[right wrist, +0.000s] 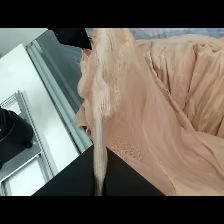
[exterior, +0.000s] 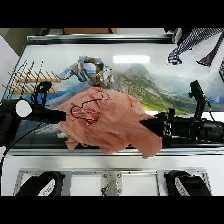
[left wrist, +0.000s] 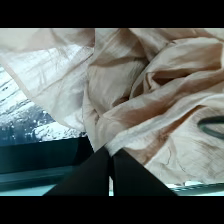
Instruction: Fold the clothes and pants, and hang the long-sleeved shirts on hangers.
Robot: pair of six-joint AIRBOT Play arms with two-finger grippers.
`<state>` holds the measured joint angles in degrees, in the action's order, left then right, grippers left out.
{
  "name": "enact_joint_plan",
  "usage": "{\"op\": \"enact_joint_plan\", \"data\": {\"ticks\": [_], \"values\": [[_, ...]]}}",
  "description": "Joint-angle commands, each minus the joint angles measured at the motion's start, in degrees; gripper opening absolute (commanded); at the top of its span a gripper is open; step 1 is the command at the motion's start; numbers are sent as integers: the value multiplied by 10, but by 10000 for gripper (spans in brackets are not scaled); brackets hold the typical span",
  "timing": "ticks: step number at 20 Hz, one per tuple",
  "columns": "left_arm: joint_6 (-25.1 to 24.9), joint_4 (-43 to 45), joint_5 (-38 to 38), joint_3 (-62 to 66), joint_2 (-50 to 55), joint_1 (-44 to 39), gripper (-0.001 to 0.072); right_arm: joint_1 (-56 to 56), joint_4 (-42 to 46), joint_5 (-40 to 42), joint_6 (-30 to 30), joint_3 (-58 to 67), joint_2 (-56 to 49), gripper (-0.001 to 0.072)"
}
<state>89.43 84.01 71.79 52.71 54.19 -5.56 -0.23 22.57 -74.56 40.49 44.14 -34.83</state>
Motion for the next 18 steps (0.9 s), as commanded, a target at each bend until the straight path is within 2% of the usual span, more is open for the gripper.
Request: {"op": "enact_joint_plan", "data": {"ticks": [1,5,10,14,18], "values": [[-6,0,3,9,0,1,7,0,33,-14,-2,0,0,2],[-6,-1,21,65,0,1,8,0,60,-33,-48,-1,0,2],[-28,0,75,106,-2,1,8,0,57,-33,-55,-15,-4,2],[-42,10,81,106,-16,1,7,0,-22,-2,-78,-15,2,2],[-42,26,82,57,-10,1,7,-1,-29,13,-78,-15,7,2]]}}
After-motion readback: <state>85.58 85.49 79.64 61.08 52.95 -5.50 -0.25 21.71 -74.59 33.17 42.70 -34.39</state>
